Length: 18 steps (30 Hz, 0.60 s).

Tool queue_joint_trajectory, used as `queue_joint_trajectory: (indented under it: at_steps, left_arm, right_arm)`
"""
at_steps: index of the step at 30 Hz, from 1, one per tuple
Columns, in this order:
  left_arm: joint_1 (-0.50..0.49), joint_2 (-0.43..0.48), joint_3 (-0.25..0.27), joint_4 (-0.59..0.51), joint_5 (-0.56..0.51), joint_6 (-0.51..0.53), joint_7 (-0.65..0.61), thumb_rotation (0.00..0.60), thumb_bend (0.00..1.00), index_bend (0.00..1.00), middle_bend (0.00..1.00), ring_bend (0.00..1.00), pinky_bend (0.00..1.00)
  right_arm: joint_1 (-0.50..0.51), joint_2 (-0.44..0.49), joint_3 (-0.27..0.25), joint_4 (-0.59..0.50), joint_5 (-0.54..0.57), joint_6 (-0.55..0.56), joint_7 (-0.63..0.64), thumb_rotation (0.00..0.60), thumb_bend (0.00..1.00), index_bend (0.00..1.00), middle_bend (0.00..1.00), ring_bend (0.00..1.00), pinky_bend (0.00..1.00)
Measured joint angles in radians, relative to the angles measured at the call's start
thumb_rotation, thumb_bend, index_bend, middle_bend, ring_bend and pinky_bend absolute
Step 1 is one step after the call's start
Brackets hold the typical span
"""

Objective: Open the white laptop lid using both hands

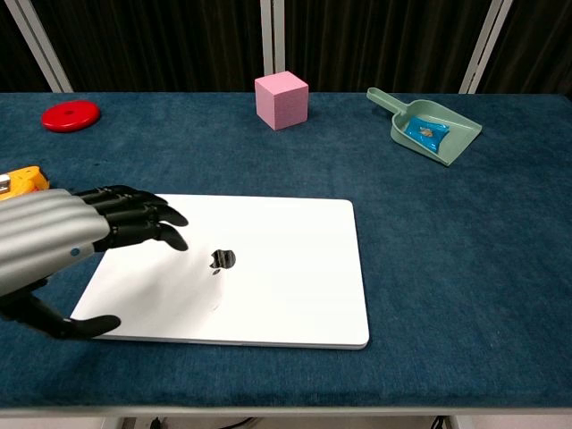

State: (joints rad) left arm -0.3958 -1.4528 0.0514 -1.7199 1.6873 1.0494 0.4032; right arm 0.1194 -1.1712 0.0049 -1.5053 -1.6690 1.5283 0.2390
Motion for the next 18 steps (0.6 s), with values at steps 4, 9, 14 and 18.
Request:
queue_joint_trajectory:
  at_steps: [4,9,14,18]
  left_arm:
    - [-0.021,-0.037,-0.013,-0.003,-0.03,-0.028,0.021,0.6,0.23,0.19,0.09,0.03,0.07]
    - [-0.038,-0.084,-0.02,0.002,-0.077,-0.064,0.07,0.6,0.23,0.19,0.08,0.03,0.07]
    - [-0.045,-0.151,-0.024,0.019,-0.13,-0.079,0.123,0.6,0.23,0.18,0.08,0.03,0.07]
    - [-0.051,-0.188,-0.028,0.04,-0.164,-0.084,0.158,0.6,0.23,0.18,0.08,0.03,0.07]
  right_arm:
    - [0.008,-0.005,0.0,0.01,-0.003,-0.008,0.01,0.6,0.45,0.0,0.0,0.0,0.0]
    - [0.016,-0.007,-0.004,0.03,-0.013,-0.014,0.025,0.6,0.45,0.0,0.0,0.0,0.0]
    - [0.019,-0.01,-0.014,0.055,-0.024,-0.014,0.048,0.6,0.45,0.0,0.0,0.0,0.0]
    - [0.016,-0.011,-0.018,0.071,-0.027,-0.004,0.065,0.6,0.45,0.0,0.0,0.0,0.0]
